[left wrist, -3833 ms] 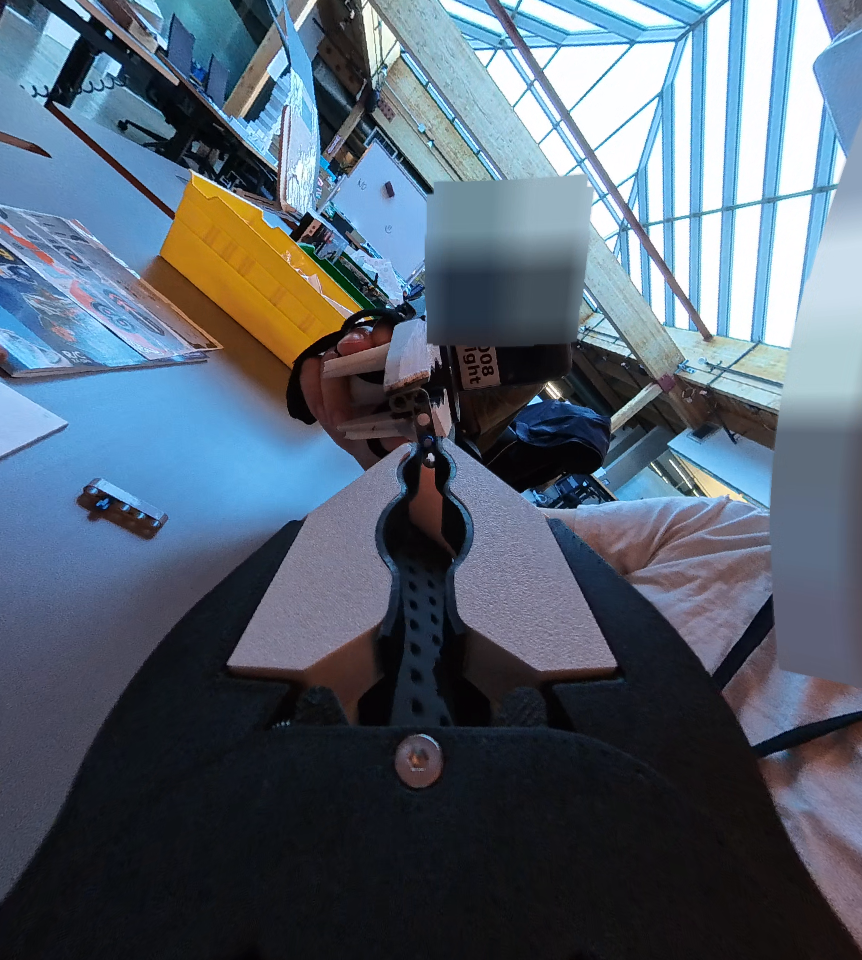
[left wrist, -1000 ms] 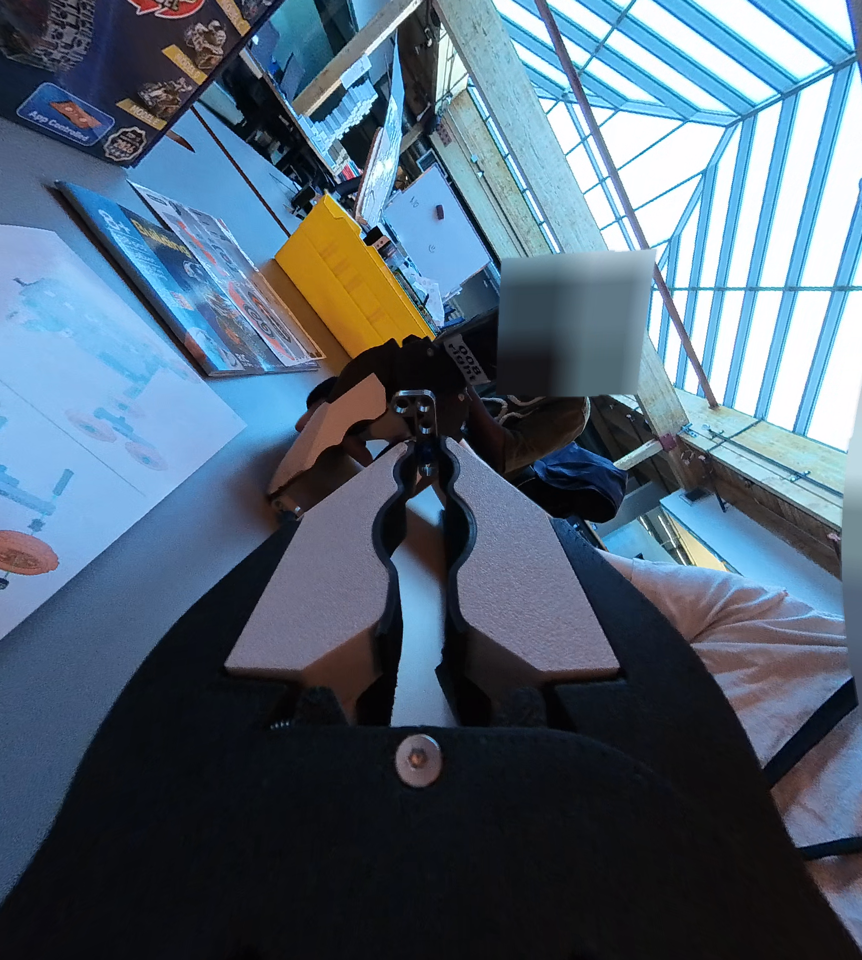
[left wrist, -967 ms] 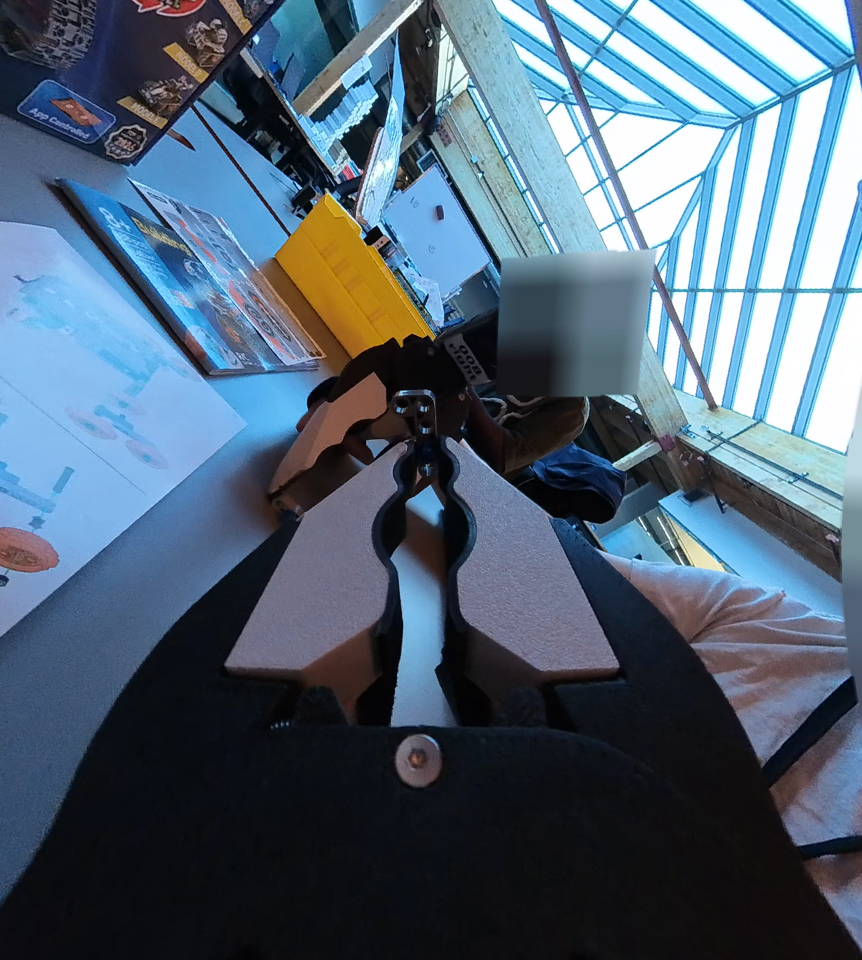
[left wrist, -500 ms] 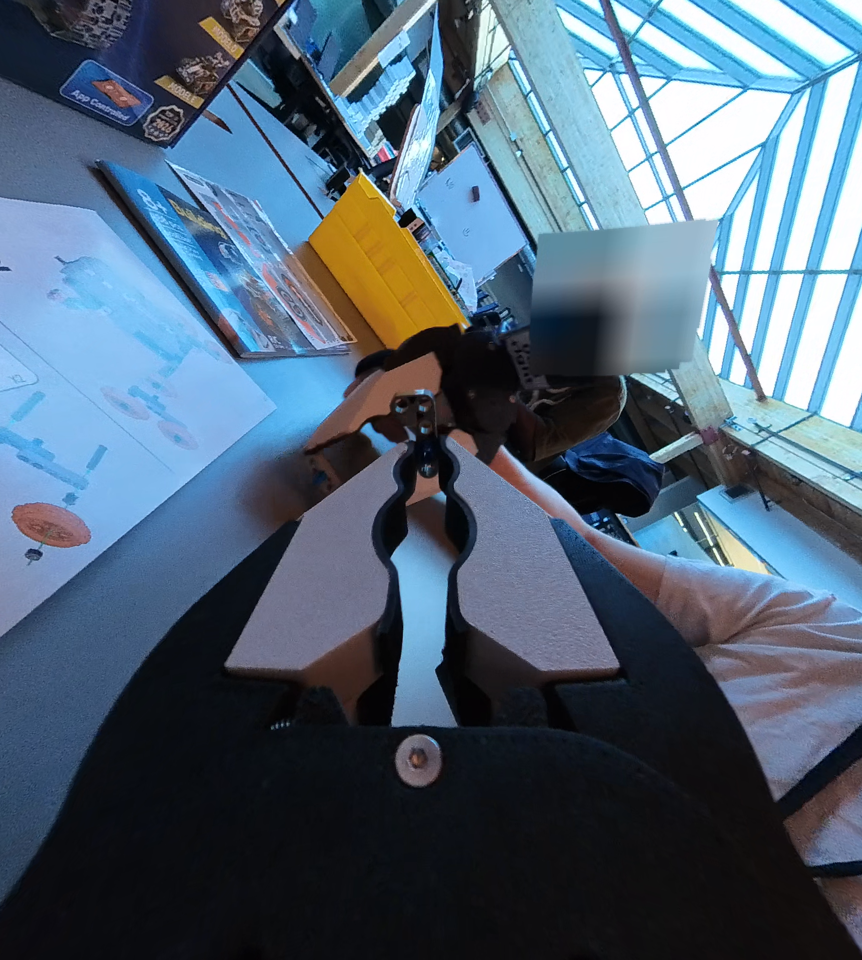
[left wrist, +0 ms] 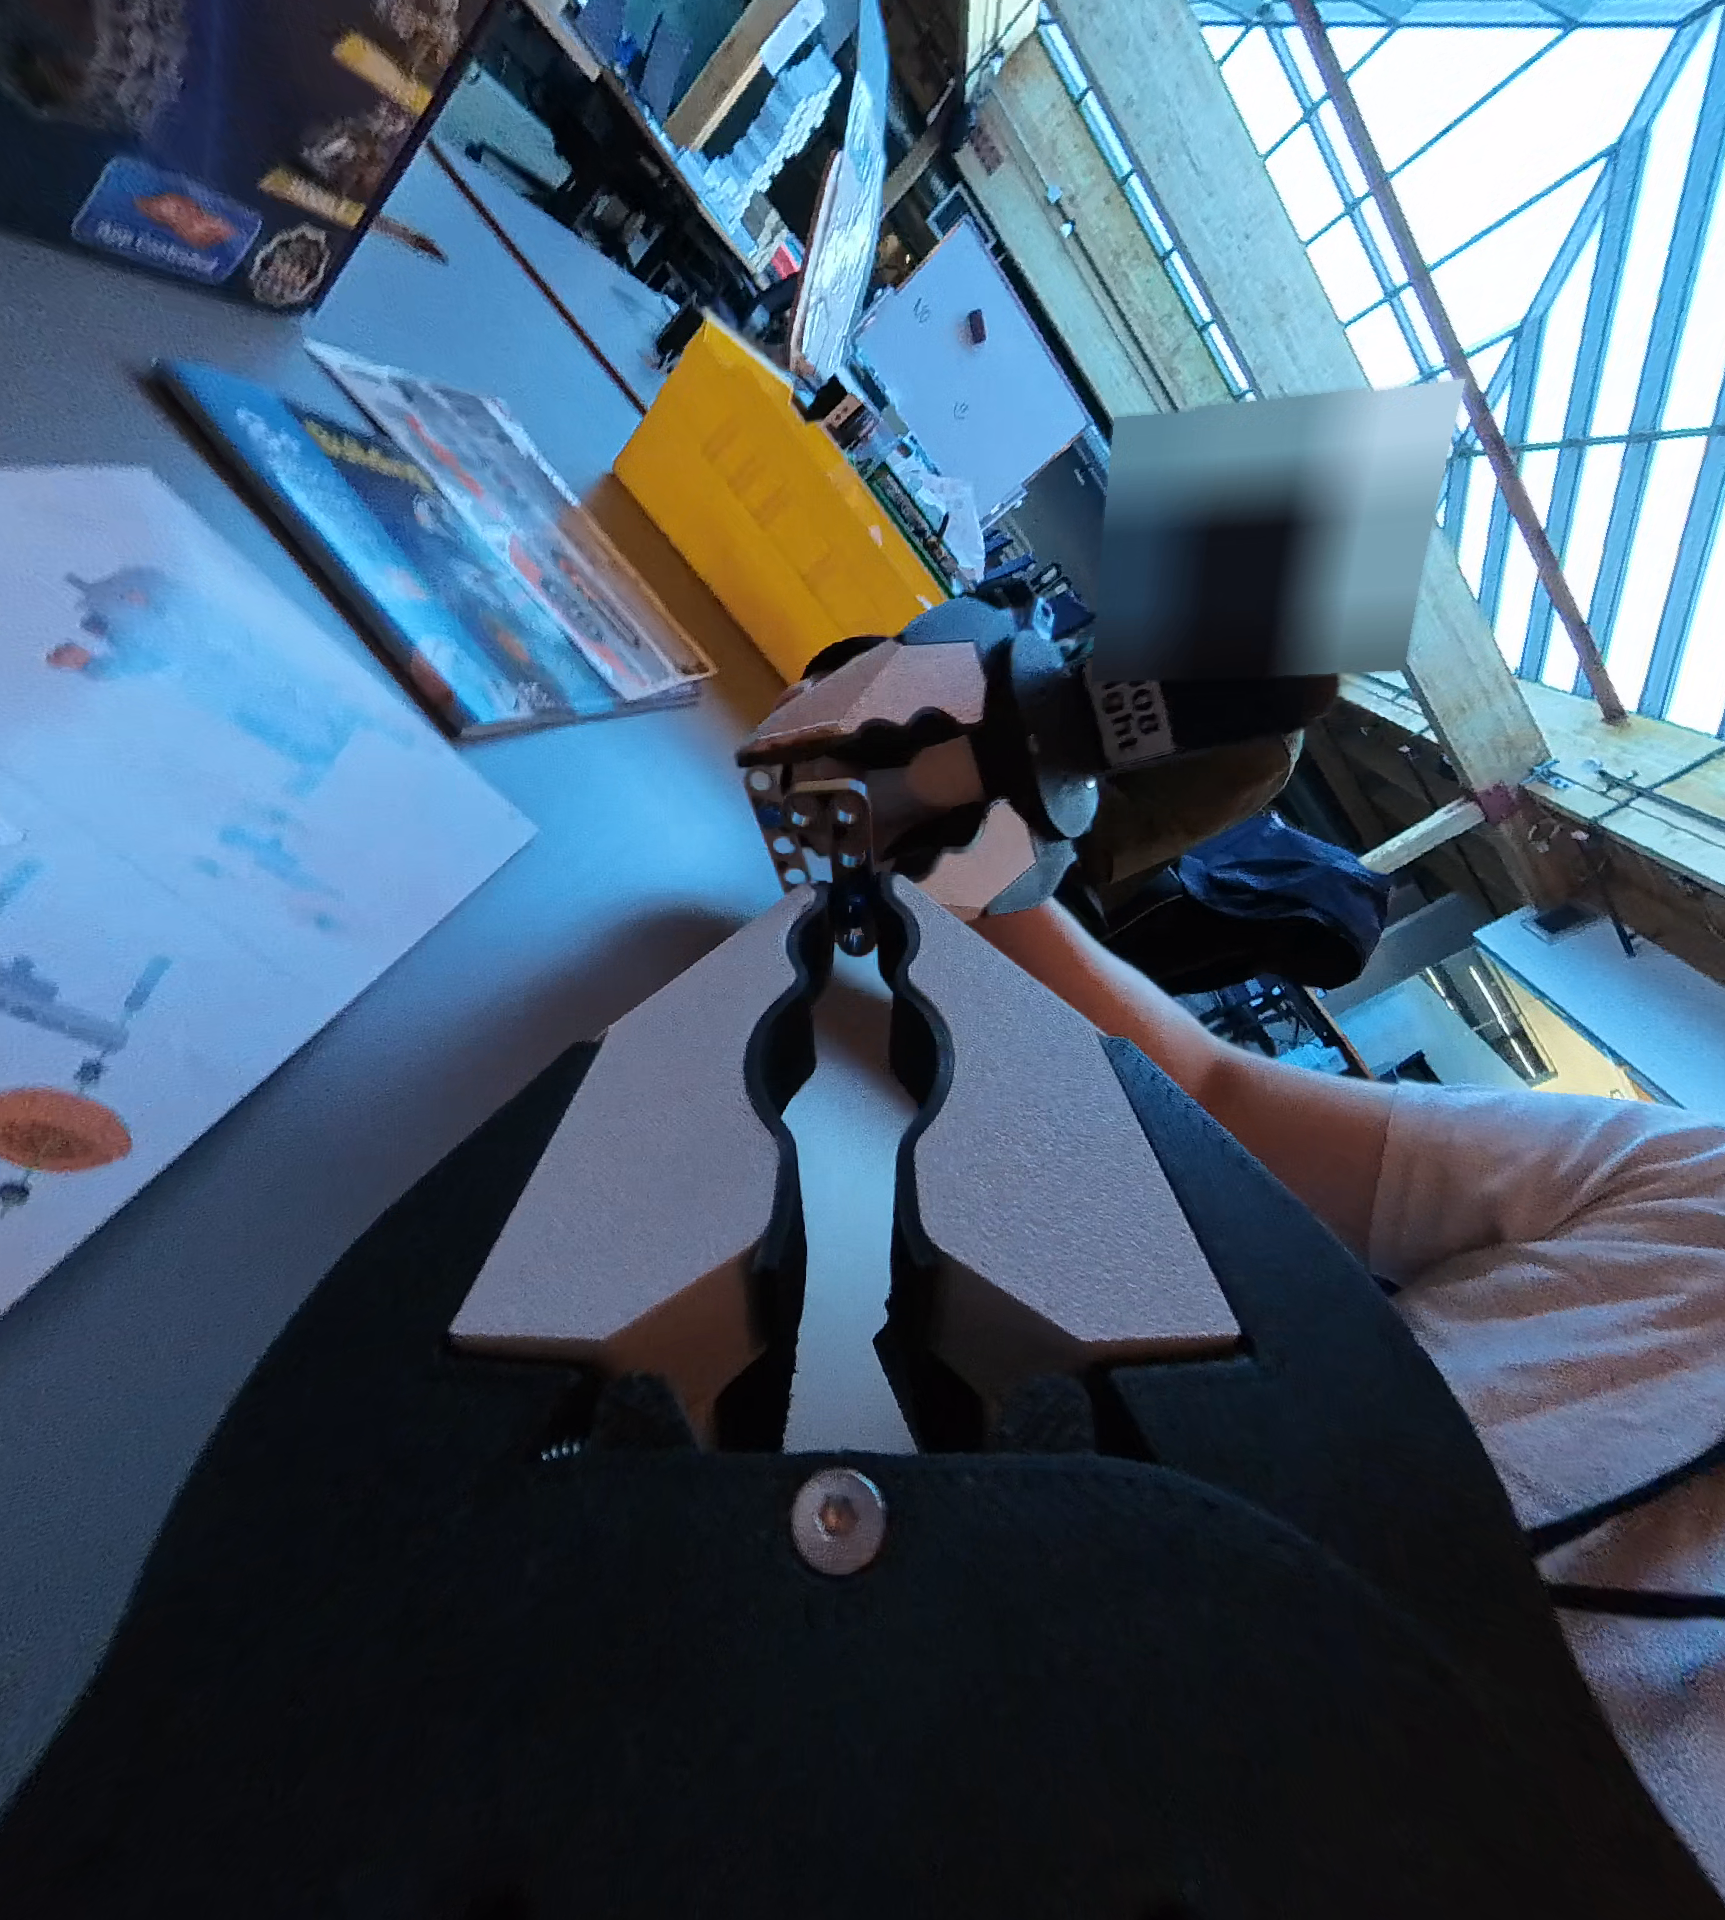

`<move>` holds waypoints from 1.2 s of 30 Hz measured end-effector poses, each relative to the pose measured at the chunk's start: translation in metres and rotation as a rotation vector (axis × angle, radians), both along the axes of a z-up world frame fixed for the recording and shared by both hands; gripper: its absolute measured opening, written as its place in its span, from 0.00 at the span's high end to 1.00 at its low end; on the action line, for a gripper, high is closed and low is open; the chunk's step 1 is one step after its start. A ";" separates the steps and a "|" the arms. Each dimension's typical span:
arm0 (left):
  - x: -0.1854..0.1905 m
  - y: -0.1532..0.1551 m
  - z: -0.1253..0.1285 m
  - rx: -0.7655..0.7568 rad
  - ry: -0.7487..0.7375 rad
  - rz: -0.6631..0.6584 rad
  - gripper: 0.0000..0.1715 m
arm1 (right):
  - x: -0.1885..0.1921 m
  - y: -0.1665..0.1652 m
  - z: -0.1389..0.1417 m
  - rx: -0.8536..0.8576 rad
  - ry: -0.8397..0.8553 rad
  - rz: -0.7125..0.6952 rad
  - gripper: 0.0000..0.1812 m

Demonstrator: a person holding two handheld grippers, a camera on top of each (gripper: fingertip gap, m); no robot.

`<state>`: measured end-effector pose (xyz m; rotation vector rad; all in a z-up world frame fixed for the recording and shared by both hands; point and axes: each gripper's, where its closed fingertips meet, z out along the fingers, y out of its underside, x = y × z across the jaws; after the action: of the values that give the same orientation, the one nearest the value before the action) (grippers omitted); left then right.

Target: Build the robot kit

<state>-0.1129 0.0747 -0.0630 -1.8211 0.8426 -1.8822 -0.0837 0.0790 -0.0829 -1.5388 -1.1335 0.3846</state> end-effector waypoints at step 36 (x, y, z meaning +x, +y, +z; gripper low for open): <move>0.036 0.022 0.130 0.218 -0.054 -0.080 0.98 | 0.004 0.017 0.132 0.330 -0.040 0.081 0.79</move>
<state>-0.0771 0.0969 0.0671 -1.6206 1.0703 -1.7987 -0.0797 0.0957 0.0486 -1.2191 -1.2263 0.2087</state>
